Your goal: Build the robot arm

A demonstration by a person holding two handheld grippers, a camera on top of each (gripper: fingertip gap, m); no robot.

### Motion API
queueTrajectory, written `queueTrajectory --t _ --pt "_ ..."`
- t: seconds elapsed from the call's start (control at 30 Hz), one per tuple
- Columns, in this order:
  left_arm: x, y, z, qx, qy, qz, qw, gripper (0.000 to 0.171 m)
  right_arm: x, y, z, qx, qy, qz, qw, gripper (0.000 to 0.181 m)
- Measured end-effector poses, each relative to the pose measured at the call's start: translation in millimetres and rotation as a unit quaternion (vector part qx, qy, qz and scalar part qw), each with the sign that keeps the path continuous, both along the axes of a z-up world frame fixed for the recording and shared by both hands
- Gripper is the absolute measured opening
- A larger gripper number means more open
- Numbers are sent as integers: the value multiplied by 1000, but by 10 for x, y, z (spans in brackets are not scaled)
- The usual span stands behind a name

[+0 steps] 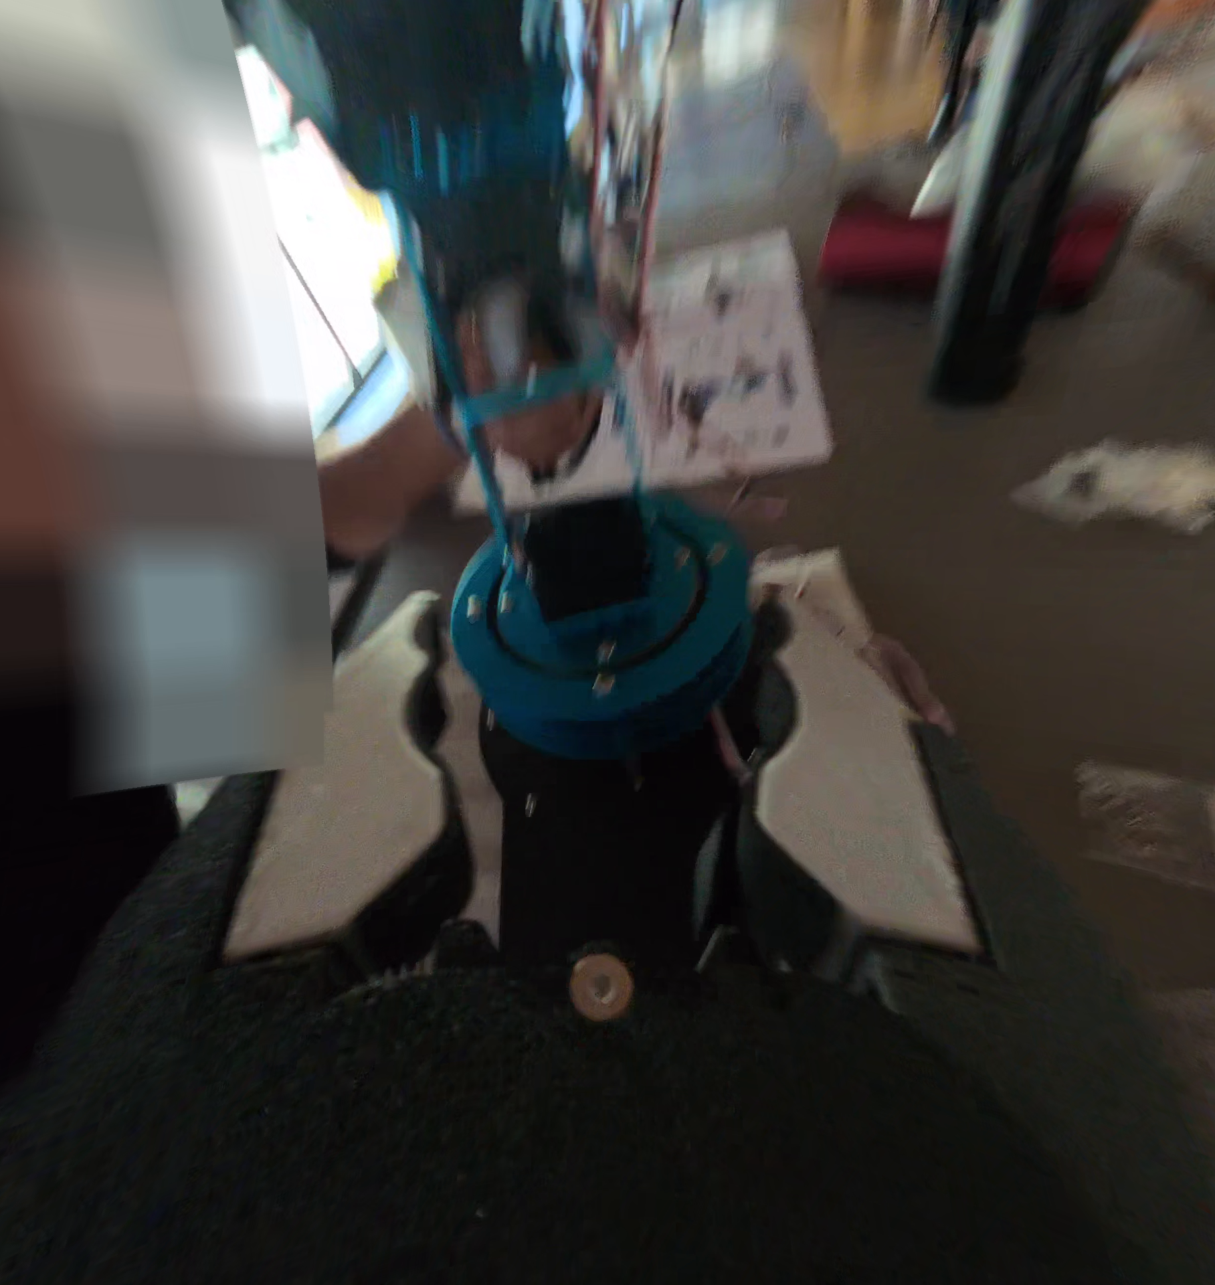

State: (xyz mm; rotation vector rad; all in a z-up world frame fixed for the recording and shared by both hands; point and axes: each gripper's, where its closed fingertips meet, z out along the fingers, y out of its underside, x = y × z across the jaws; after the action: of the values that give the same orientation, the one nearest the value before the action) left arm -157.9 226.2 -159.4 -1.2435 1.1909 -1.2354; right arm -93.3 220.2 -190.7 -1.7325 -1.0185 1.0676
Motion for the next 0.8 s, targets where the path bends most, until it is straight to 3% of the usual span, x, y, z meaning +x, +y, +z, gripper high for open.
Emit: queueTrajectory --t 0.07,0.17,0.23,0.3,0.37,0.53,0.63,0.67,0.7,0.8 --pt "1 6 3 -3 -5 -2 1000 66 129 353 293 30 56 -50 997 44" --pt "2 35 0 -14 -8 -1 1000 65 59 635 -203 -20 -89 5 996 72" --pt "6 42 0 -16 -7 -2 1000 66 -114 640 -319 -32 -100 56 993 73" --pt "6 38 1 -14 -7 -3 1000 66 -249 750 -476 -4 -147 58 987 73" --pt "2 41 0 -15 -8 -3 1000 66 -409 756 -451 3 -123 89 988 62" --pt "6 39 1 -15 -8 -5 1000 66 -652 912 -531 -40 -88 128 987 67" --pt "6 34 0 -12 -7 -5 1000 66 -836 954 -425 -60 -30 151 986 55" --pt "7 34 1 -13 -8 -6 1000 66 -884 991 -409 -59 -28 150 987 41" --pt "7 35 1 -13 -8 -6 1000 66 -913 1083 -428 -53 -39 132 989 26" --pt "5 44 -1 -15 -9 -5 1000 66 -829 1525 -346 17 -63 25 998 18"
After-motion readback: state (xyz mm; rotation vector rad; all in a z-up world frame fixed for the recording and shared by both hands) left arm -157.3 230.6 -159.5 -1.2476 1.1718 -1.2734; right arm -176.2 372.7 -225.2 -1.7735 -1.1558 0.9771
